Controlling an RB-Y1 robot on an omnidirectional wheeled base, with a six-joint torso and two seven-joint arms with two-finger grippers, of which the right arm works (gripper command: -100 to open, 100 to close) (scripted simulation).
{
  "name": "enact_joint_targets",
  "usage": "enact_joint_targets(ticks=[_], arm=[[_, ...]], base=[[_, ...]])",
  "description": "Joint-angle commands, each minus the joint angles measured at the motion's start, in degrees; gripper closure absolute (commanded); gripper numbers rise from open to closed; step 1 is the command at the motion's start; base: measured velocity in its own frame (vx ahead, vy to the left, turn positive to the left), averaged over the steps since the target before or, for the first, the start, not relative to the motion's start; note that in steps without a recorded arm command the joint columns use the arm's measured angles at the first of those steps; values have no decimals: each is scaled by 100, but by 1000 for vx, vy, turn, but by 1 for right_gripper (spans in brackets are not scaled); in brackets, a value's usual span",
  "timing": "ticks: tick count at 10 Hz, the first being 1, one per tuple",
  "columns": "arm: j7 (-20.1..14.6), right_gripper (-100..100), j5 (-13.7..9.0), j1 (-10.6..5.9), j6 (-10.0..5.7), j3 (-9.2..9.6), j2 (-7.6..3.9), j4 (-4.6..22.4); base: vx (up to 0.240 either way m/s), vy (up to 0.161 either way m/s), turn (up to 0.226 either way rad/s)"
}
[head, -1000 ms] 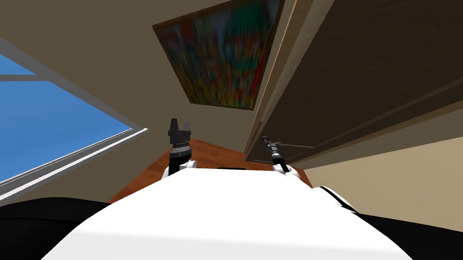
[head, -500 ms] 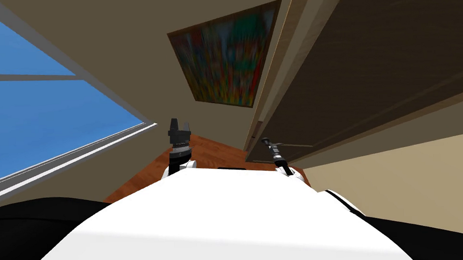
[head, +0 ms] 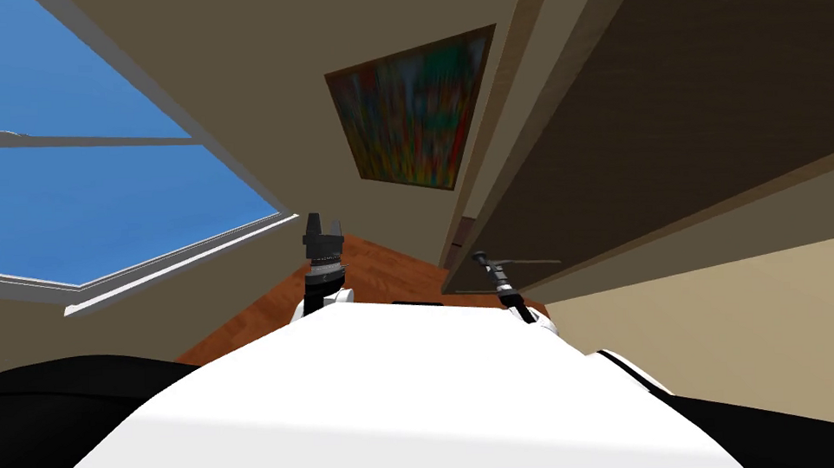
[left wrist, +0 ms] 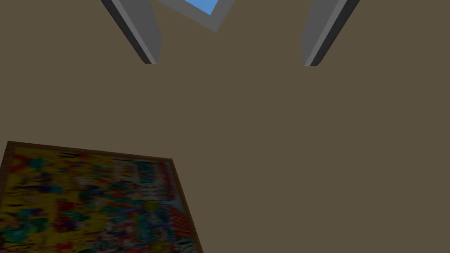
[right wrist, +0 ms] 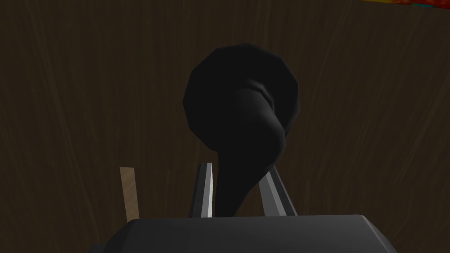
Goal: Pull the door open
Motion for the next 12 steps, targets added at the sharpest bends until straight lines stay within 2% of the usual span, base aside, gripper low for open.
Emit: enact_joint_targets(ticks=[1,3,8,9,12], arm=[[-65,100,-9,20,-196,79,-57,95],[-145,100,-40,130,-412,181,-170,126],[-287,100,-94,327,-796,363,-370,182],[-272,100,-87,317,-695,342,-344,134],[-323,100,-160,455,-1009,484,-442,230]], base=[[-233,-117,225],[-202,-93,168],[-151,-60,119],[-70,-23,30],[-192,-98,197]])
